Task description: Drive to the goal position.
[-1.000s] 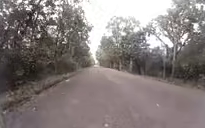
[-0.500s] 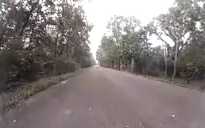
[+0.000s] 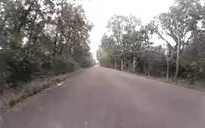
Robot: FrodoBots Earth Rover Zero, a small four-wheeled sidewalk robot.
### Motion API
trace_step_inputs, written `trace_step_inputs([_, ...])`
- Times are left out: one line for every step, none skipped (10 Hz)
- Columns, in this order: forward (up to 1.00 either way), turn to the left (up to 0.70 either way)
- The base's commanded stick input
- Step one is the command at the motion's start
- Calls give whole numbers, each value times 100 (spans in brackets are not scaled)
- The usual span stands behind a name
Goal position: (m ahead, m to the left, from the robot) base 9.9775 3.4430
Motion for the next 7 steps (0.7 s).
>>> trace_step_inputs([70,0])
trace_step_inputs([70,0])
trace_step_inputs([70,0])
trace_step_inputs([70,0])
trace_step_inputs([70,0])
trace_step_inputs([70,0])
trace_step_inputs([70,0])
